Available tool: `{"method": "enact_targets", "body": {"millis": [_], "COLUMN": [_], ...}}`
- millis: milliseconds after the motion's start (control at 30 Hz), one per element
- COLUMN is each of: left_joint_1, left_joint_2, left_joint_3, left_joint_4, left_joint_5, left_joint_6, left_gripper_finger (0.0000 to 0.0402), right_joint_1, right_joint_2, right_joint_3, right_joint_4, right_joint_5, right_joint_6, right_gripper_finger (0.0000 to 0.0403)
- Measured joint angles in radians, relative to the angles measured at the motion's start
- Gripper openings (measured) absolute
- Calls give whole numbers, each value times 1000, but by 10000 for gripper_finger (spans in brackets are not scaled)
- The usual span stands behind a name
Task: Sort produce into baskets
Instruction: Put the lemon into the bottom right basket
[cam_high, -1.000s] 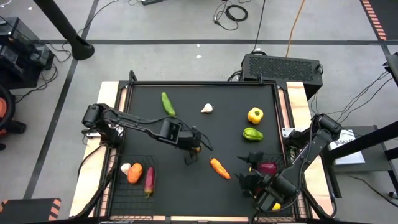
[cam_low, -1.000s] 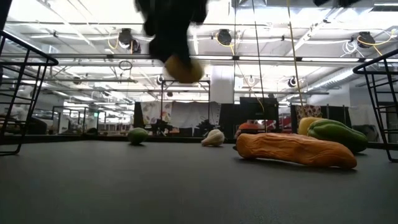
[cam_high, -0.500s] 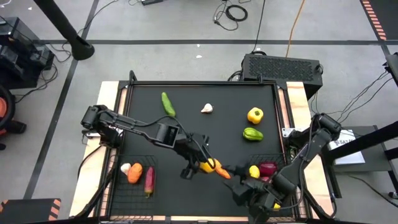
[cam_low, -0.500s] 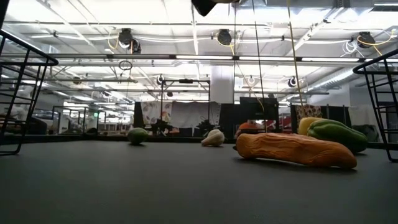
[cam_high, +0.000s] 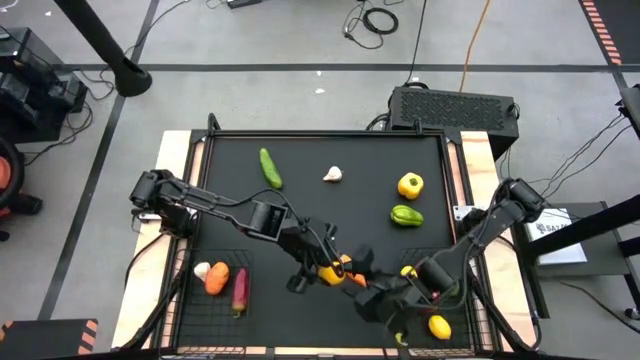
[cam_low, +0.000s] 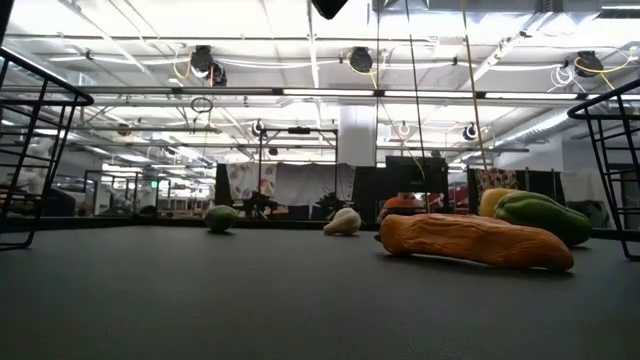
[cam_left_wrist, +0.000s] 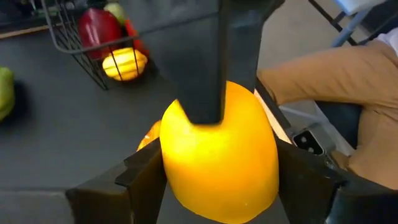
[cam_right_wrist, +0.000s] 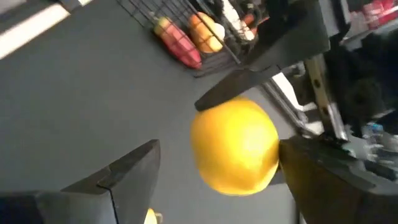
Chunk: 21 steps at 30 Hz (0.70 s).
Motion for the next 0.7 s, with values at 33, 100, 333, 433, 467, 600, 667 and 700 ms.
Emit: {"method": "enact_targets", "body": {"millis": [33,100,333,433,467,600,667,700], "left_joint_1": [-2,-4,-5,-5,-5,-6,-6,-6], "left_joint_2": [1,2,1,1,1,1,1,1], "left_joint_3": [0,0,1,1,1,1,1,1], "left_joint_4": [0,8,15,13,12,13,13,13], "left_joint_5": [0,0,0,-1,-1,-2,-2,-2], "left_joint_6": [0,-1,1,2,2,22,22,22], "left_gripper_finger": [256,256,256,256,256,256,256,256], "right_joint_1": [-12,-31,-57,-72,-75,-87,-91,-92], "right_joint_2": [-1,-1,-1,-1,-1,-1,0,0], "right_joint_3": [0,0,0,0,0,0,0,0], "right_joint_4": [4,10,58,64,64,64,64,64], "right_joint_5": [-31,-55,-79,-92,-107,-136,-138,-144], "right_joint_6": [0,-8,-100,-101,-100,-89,-81,-81], "right_gripper_finger": [315,315,314,307,301,269,252,245]}}
